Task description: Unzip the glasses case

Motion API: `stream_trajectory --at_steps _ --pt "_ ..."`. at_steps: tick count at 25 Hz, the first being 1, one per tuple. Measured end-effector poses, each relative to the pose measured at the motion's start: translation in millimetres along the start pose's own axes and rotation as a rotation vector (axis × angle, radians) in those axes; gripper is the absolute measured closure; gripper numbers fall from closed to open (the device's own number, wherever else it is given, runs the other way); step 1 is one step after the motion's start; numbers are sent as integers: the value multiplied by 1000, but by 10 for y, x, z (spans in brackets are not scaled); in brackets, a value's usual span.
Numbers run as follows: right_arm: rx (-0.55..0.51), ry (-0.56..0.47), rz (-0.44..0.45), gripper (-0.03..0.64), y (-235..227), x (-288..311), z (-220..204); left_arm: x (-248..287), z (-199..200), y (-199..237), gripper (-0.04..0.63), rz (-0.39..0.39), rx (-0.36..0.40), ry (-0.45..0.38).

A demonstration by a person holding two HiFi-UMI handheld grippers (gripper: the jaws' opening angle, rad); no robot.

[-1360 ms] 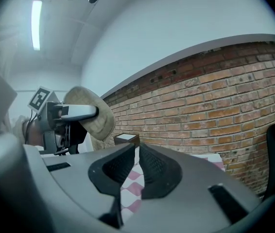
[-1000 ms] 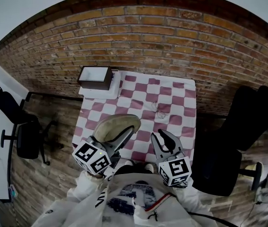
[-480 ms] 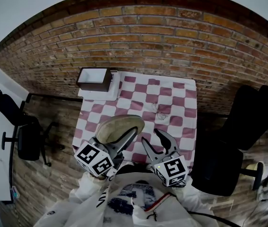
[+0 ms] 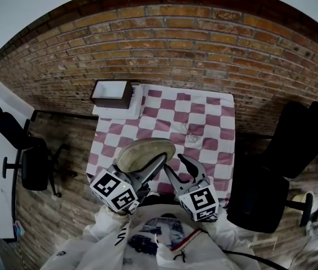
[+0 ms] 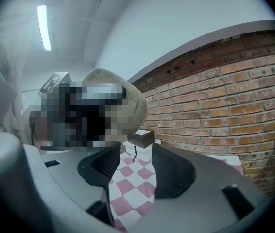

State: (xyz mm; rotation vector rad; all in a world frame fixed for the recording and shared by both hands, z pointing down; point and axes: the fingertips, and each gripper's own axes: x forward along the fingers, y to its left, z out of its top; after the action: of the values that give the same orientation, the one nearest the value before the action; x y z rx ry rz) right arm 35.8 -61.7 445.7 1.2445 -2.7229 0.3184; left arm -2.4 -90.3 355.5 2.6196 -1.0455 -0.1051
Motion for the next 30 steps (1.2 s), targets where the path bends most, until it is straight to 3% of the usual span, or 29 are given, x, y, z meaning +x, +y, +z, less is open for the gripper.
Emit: stream_trajectory --at_steps 15,30 --pt "-6 4 25 417 54 109 24 41 -29 -74 305 -41 -44 12" --pt "-18 -25 30 524 22 124 40 59 -6 -101 305 -56 -73 6"
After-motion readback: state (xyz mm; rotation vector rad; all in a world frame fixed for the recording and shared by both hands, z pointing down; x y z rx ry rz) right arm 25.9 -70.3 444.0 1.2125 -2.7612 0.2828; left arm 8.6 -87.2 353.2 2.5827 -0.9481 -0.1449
